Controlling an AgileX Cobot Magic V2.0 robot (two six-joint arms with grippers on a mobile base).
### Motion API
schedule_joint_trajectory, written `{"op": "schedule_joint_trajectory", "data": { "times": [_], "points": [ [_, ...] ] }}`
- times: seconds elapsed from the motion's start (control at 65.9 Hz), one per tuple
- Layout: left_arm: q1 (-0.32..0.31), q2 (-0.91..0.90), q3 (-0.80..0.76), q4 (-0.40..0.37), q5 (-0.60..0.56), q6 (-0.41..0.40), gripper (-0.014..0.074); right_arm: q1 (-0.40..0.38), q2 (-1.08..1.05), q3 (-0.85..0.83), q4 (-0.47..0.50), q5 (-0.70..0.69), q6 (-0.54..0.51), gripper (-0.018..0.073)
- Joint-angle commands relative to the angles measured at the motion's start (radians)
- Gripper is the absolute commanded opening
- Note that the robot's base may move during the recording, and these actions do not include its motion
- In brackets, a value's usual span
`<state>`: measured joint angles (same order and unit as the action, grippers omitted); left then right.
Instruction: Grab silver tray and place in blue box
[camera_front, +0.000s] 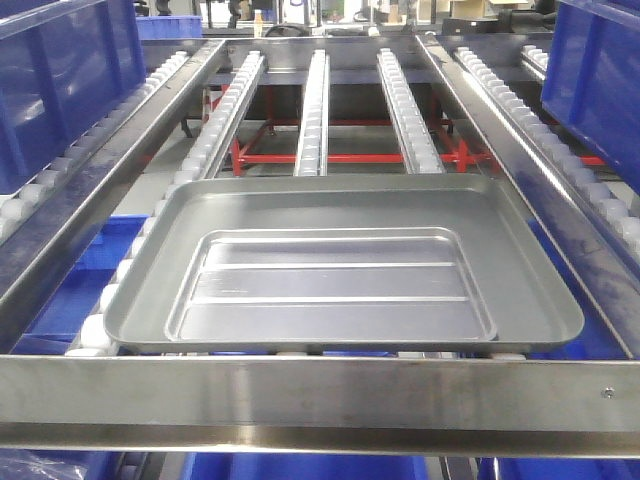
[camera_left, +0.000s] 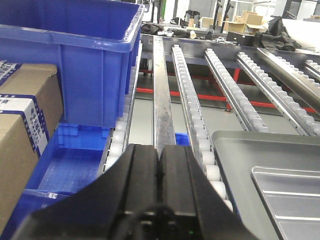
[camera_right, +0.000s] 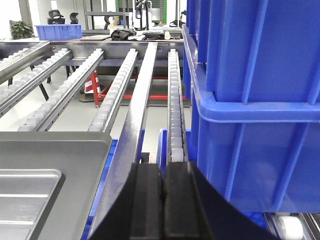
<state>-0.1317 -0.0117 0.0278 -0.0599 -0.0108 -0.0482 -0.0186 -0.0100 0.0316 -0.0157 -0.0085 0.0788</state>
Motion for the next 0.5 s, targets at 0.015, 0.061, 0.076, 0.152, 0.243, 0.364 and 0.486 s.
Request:
{"op": "schedule_joint_trajectory", "data": {
  "times": [0.015,0.061,0.076,0.152,0.243,0.364,0.486],
  "points": [
    [0.001,-0.018,-0.001,-0.008,-0.086,0.004,-0.0095,-0.004,-0.02,0.001,-0.011,-0.086,-0.003,0.0053],
    [0.001,-0.018,-0.001,-0.008,-0.086,0.004,-0.0095,-0.004,-0.02,0.001,-0.011,-0.086,-0.003,0.0053],
    [0.001,-0.018,-0.001,-0.008,-0.086,0.004,-0.0095,-0.004,-0.02,0.001,-0.011,-0.086,-0.003,0.0053],
    [0.001,-0.018,-0.001,-0.008,-0.086,0.004,-0.0095,-0.004,-0.02,0.001,-0.011,-0.086,-0.003,0.0053],
    [0.001,-0.018,-0.001,-0.008,-0.086,0.004,-0.0095,-0.004,-0.02,0.001,-0.011,-0.086,-0.003,0.0053],
    [0.001,-0.018,-0.001,-0.008,-0.086,0.004,-0.0094,-0.004,-0.02,0.001,-0.011,-0.086,-0.003,0.0053],
    [0.001,-0.018,-0.001,-0.008,-0.086,0.004,-0.0095,-0.004,-0.02,0.001,-0.011,-0.086,-0.003,0.0053]
  ]
}}
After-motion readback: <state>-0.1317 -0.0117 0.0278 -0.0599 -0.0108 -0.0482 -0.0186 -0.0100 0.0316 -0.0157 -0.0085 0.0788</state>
